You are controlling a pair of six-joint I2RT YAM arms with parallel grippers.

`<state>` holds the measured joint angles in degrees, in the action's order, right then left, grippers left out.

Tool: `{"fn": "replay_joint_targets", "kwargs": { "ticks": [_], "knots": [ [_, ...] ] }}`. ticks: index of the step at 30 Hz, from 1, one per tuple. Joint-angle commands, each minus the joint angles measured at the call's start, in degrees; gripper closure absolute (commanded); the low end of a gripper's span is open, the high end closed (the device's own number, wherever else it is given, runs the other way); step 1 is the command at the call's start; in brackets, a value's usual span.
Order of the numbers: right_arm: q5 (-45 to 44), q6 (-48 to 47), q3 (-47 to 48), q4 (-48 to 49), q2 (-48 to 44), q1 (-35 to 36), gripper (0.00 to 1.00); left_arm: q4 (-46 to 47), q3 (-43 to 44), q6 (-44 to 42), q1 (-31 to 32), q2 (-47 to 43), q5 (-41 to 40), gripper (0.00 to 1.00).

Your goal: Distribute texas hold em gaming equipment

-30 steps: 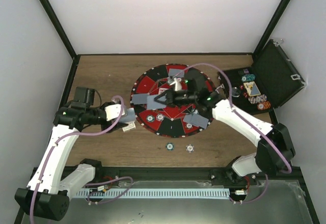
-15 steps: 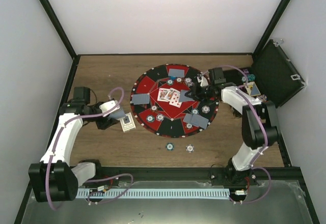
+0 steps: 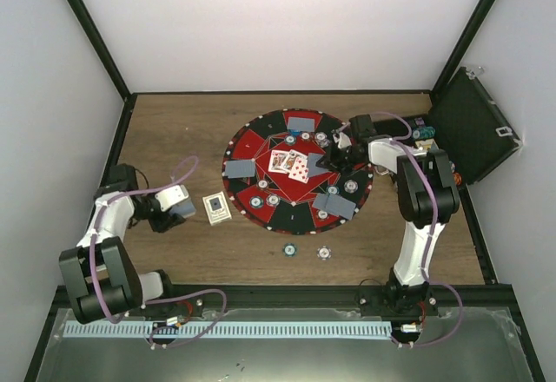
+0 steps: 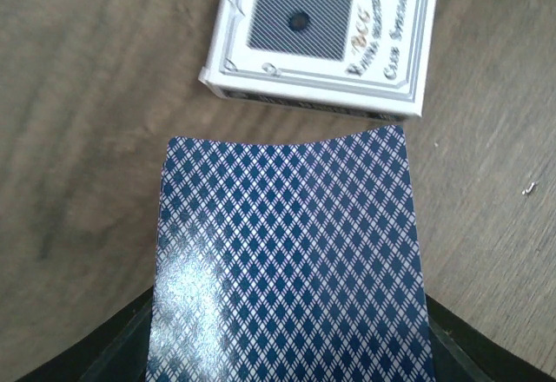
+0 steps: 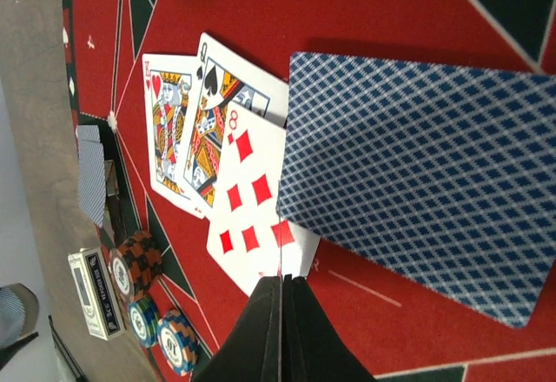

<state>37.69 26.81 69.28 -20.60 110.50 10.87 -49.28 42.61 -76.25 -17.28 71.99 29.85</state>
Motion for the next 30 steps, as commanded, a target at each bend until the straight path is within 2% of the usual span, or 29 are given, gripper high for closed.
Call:
{"fn": "replay_joint_targets", "kwargs": {
  "ticks": [1,6,9,13,15,18,22,24,27,30],
  "knots": [
    [-0.21,-1.21,2.89,0.03,2.50,-0.70,0.97,7.65,-5.02,-3.26,-0.30,0.01,-0.04,0.92],
    [0.11,-0.98,3.17,0.11,3.66,-0.68,0.84,13.76,-8.41,-2.70,-0.30,2.11,-3.25,0.92],
    [-0.24,-0.97,3.02,0.03,3.74,-0.69,0.75,14.10,-9.04,-3.11,-0.20,2.43,-2.37,0.91],
    [-2.29,-2.15,3.92,-2.41,4.18,-0.60,0.65,14.12,-9.29,-2.74,0.43,2.91,-1.42,0.85],
    [-4.43,-2.57,4.22,-3.76,3.48,-0.45,0.58,14.03,-9.55,-2.95,0.73,3.42,-1.81,0.72],
    [-8.22,-3.32,5.11,-6.61,1.78,0.00,0.51,12.80,-9.48,-3.39,0.75,4.08,-2.76,0.43],
    [-15.66,-4.38,8.39,-12.31,-0.10,1.16,0.44,10.85,-9.65,-4.66,0.73,3.68,-4.00,0.21],
    [-19.47,-4.56,10.48,-15.40,-0.42,1.83,0.38,9.30,-9.45,-5.29,0.73,3.38,-4.07,0.03],
    [-23.65,-4.95,13.75,-19.41,-1.17,2.76,0.31,7.47,-8.17,-4.72,0.79,3.07,-3.51,0.00],
    [-26.08,-5.26,15.56,-21.14,-2.77,3.19,0.20,3.53,-5.77,-4.55,0.75,2.83,-2.80,0.00]
  ]
}}
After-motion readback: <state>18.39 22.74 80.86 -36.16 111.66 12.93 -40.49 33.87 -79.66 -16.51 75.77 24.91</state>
